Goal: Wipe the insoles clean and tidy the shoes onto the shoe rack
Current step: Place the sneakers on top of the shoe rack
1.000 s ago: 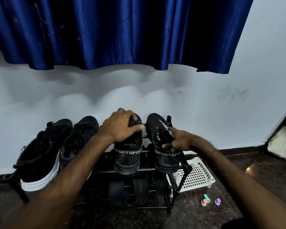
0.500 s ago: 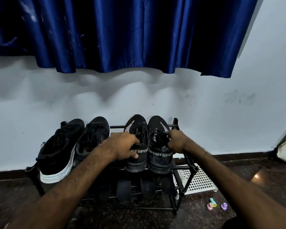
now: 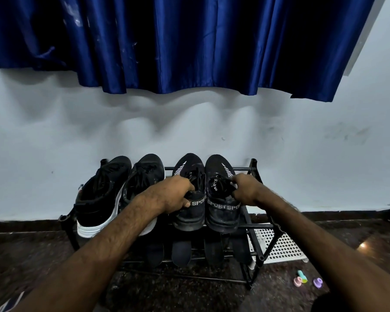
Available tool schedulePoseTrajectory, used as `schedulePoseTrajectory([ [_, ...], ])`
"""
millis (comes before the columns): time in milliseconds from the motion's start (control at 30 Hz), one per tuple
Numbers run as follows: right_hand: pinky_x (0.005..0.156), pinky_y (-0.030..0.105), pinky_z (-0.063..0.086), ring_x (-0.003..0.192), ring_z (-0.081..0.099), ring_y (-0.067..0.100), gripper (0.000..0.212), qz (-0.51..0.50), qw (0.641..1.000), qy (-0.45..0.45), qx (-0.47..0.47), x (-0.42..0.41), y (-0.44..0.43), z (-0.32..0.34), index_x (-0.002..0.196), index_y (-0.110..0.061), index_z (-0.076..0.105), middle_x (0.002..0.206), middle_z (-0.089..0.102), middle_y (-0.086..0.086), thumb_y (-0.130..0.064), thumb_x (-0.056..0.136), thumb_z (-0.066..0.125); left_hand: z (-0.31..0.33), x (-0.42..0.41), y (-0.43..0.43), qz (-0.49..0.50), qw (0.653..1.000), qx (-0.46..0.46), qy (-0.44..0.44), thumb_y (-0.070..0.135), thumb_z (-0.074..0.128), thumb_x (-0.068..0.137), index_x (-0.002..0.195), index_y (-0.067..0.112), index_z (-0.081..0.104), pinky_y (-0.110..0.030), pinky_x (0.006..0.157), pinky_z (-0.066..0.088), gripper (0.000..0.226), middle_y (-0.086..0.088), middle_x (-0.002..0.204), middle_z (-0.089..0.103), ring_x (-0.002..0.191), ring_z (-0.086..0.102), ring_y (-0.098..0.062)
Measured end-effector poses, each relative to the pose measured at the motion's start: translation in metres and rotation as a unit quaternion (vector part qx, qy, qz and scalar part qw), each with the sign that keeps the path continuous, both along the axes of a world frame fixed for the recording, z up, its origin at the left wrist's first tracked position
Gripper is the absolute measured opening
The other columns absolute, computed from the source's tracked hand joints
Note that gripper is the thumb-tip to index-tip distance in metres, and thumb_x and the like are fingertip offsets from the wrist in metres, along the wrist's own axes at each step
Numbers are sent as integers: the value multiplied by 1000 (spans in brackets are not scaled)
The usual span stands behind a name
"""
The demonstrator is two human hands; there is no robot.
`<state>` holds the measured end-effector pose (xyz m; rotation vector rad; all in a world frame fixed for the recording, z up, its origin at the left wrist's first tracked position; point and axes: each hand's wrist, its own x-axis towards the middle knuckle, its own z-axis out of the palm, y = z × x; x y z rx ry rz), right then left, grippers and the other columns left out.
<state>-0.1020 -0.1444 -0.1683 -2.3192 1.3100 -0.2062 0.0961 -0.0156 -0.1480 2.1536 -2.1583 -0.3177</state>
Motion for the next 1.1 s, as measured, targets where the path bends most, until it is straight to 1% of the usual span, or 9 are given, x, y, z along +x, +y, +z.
schedulePoseTrajectory([
  [133, 83, 25, 53, 105, 64, 23, 50, 5, 1000, 5, 6, 0, 0, -1, 127, -17, 63, 121, 66, 8, -3, 79, 62, 3, 4, 3, -3, 1000, 7, -18, 24, 73, 85, 111, 21, 68, -38, 91, 51, 26, -3, 111, 68, 107, 62, -24],
  [200, 84, 23, 49, 108, 63, 22, 45, 14, 1000, 3, 2, -2, 0, 2, 129, -15, 63, 122, 66, 9, -7, 85, 65, 10, 4, 5, -8, 999, -1, -33, 37, 72, 86, 107, 25, 69, -38, 89, 51, 25, 0, 106, 69, 103, 63, -22],
  [267, 87, 23, 47, 110, 62, 23, 38, 13, 1000, -8, -7, -4, 1, 7, 128, -11, 62, 120, 67, 11, -15, 91, 66, 20, 1, 7, -17, 998, -37, -51, 51, 65, 87, 107, 28, 68, -34, 86, 50, 31, 5, 105, 69, 100, 63, -18],
  [333, 93, 28, 48, 111, 62, 23, 36, 6, 1000, -15, -16, -6, 3, 12, 127, -10, 61, 120, 67, 10, -23, 93, 65, 30, -3, 4, -16, 995, -87, -55, 57, 57, 90, 111, 31, 65, -36, 88, 49, 34, 7, 111, 67, 104, 61, -17],
  [467, 96, 36, 48, 108, 62, 23, 34, 22, 998, -28, -50, -16, 11, 16, 121, -13, 65, 118, 69, 7, -30, 91, 65, 38, -30, -5, -23, 985, -157, -64, 56, 50, 94, 113, 31, 62, -37, 86, 46, 34, 7, 116, 64, 109, 59, -18],
  [633, 85, 29, 41, 111, 58, 26, 46, 43, 994, -32, -93, -38, 24, 24, 134, -11, 55, 123, 64, 9, -35, 94, 62, 37, -80, -15, -53, 976, -198, -77, 48, 52, 95, 121, 27, 57, -36, 86, 43, 34, 5, 121, 62, 114, 57, -19],
  [800, 105, 36, 39, 134, 44, 30, 76, 24, 994, -28, -99, -59, 23, 32, 153, -11, 23, 147, 47, 11, -35, 93, 64, 41, -113, -32, -68, 978, -164, -105, 44, 52, 97, 134, 25, 50, -37, 88, 43, 42, 2, 129, 60, 120, 55, -21],
  [933, 84, 29, 41, 115, 56, 31, 67, 14, 994, -52, -98, -75, 21, 36, 148, -17, 31, 126, 61, 14, -30, 92, 65, 51, -133, -35, -66, 980, -182, -55, 34, 56, 95, 139, 34, 45, -39, 92, 44, 45, 7, 129, 61, 120, 55, -19],
  [1100, 90, 31, 42, 119, 54, 29, 65, 6, 993, -41, -110, -101, 17, 31, 149, -13, 29, 131, 58, 11, -24, 93, 60, 46, -158, -44, -86, 978, -187, -47, 33, 55, 96, 142, 34, 43, -38, 93, 45, 47, 6, 130, 60, 120, 54, -18],
])
